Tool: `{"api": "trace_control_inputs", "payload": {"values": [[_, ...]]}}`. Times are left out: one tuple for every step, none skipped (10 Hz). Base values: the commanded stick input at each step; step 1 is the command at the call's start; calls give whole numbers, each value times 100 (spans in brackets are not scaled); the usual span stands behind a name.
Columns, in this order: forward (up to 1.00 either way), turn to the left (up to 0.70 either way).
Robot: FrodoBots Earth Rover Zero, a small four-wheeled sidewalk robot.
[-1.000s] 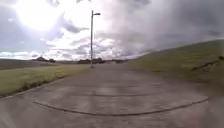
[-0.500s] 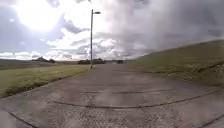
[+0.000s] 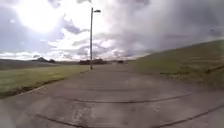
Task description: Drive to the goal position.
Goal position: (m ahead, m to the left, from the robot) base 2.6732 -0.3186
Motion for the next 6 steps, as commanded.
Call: {"api": "trace_control_inputs", "payload": {"values": [[100, 0], [100, 0], [100, 0], [100, 0], [100, 0], [100, 0]]}}
